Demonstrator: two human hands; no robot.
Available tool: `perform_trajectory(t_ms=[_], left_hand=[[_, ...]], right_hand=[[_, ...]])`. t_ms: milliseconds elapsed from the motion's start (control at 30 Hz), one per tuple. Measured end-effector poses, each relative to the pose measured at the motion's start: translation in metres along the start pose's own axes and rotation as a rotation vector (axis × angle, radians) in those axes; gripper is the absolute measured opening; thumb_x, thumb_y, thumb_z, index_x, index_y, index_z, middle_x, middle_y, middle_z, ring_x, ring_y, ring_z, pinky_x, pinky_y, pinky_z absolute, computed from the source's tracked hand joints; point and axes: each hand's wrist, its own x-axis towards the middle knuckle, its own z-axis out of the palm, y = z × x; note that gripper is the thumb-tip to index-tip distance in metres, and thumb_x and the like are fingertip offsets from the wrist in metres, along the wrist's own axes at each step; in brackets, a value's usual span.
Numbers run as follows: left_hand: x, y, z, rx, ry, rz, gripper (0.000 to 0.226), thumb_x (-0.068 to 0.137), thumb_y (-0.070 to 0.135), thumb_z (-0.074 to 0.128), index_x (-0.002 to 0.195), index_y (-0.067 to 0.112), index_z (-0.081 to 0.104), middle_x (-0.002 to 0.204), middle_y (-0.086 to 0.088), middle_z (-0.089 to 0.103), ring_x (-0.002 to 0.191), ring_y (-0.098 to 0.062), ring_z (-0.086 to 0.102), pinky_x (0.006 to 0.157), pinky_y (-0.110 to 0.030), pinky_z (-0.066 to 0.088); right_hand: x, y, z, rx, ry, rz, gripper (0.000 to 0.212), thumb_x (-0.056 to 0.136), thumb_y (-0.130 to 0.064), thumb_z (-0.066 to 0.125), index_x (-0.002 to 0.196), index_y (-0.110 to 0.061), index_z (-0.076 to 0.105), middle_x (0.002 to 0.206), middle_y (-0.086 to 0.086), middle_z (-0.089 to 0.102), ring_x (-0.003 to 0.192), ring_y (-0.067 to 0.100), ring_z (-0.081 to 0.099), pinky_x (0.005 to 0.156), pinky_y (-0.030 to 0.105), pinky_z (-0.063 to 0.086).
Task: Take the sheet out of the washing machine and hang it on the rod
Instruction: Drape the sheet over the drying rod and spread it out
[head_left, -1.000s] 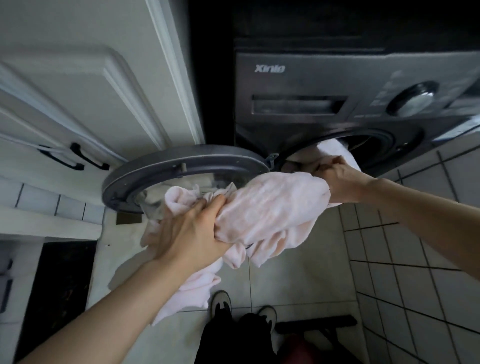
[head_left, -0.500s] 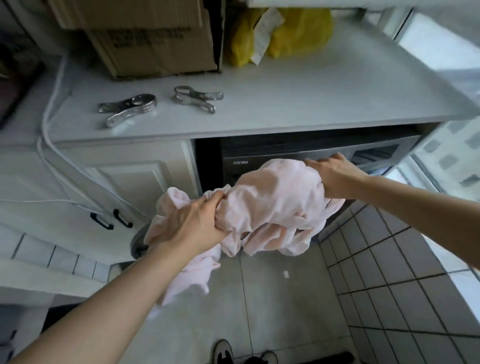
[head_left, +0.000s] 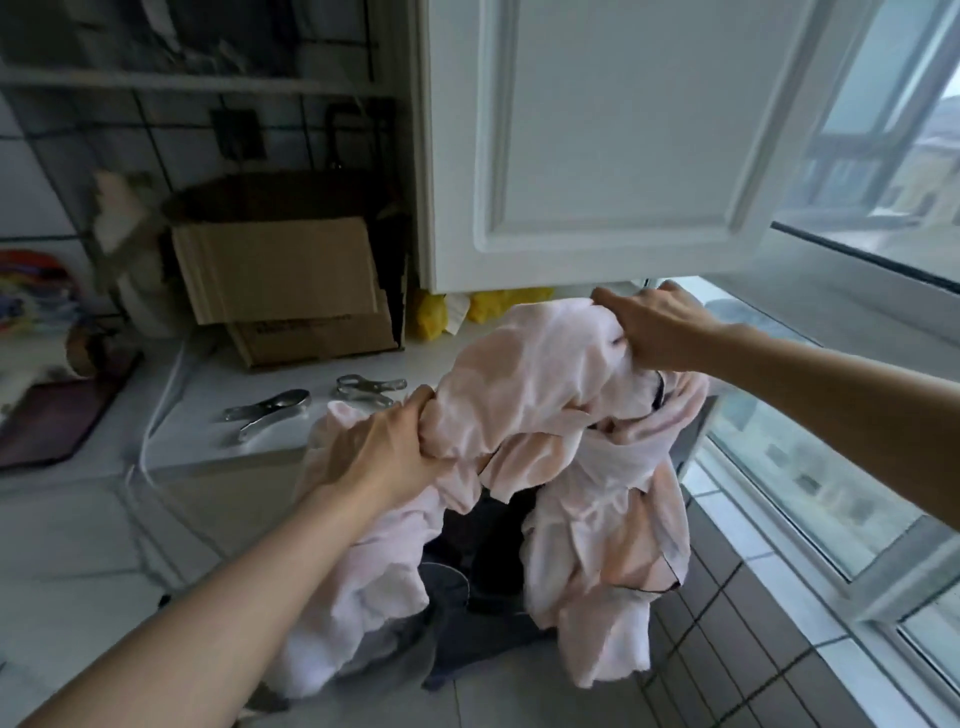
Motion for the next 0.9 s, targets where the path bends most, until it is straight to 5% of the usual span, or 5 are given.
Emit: perform_trajectory(t_ms=[200, 400, 567, 800, 900], left_hand=[[0.006, 0.033, -0.031, -0.006, 0.014, 0.038, 0.058, 0.072, 0.055, 0.064, 0.12, 0.032, 0.041, 0.104, 0.006, 0.064, 0.097, -0.022, 0.062, 0.072, -0.033, 0.044], [0.02, 0.051, -0.05, -0.071, 0.02, 0.058, 0.068, 0.063, 0.076, 0.055, 0.118, 0.039, 0.038, 0.094, 0.007, 0.066, 0.092, -0.022, 0.064, 0.073, -0.034, 0.044], [0.025, 0.058, -0.066, -0.089, 0.012, 0.079, 0.065, 0.069, 0.067, 0.06, 0.125, 0.043, 0.038, 0.098, 0.01, 0.066, 0.094, -0.018, 0.062, 0.069, -0.03, 0.032], [0.036, 0.041, -0.093, -0.212, 0.01, 0.112, 0.056, 0.073, 0.042, 0.07, 0.124, 0.037, 0.048, 0.087, 0.011, 0.062, 0.075, -0.01, 0.053, 0.059, -0.023, 0.037], [0.04, 0.038, -0.103, -0.172, -0.001, 0.126, 0.053, 0.071, 0.05, 0.066, 0.119, 0.041, 0.046, 0.096, 0.01, 0.066, 0.085, -0.016, 0.059, 0.071, -0.028, 0.042]], right_hand=[[-0.016, 0.015, -0.051, -0.02, 0.007, 0.021, 0.037, 0.081, -0.027, 0.051, 0.116, -0.023, 0.037, 0.068, -0.004, 0.043, 0.085, 0.031, 0.062, 0.078, 0.037, 0.035], [-0.037, 0.03, -0.082, -0.022, 0.053, 0.054, 0.049, 0.083, -0.034, 0.049, 0.127, -0.027, 0.029, 0.083, 0.003, 0.061, 0.086, 0.031, 0.065, 0.083, 0.042, 0.048], [-0.06, 0.03, -0.096, -0.184, 0.22, -0.038, 0.084, 0.086, -0.036, 0.054, 0.152, -0.032, 0.003, 0.093, 0.002, 0.062, 0.067, 0.027, 0.064, 0.058, 0.029, 0.042], [-0.08, 0.024, -0.114, -0.451, 0.399, -0.304, 0.056, 0.093, -0.013, 0.046, 0.147, -0.026, 0.034, 0.08, 0.002, 0.051, 0.053, 0.014, 0.028, 0.053, 0.032, 0.049], [-0.083, 0.024, -0.12, -0.51, 0.38, -0.33, 0.05, 0.097, -0.011, 0.035, 0.144, -0.029, 0.036, 0.083, 0.005, 0.054, 0.052, 0.014, 0.041, 0.053, 0.033, 0.051]])
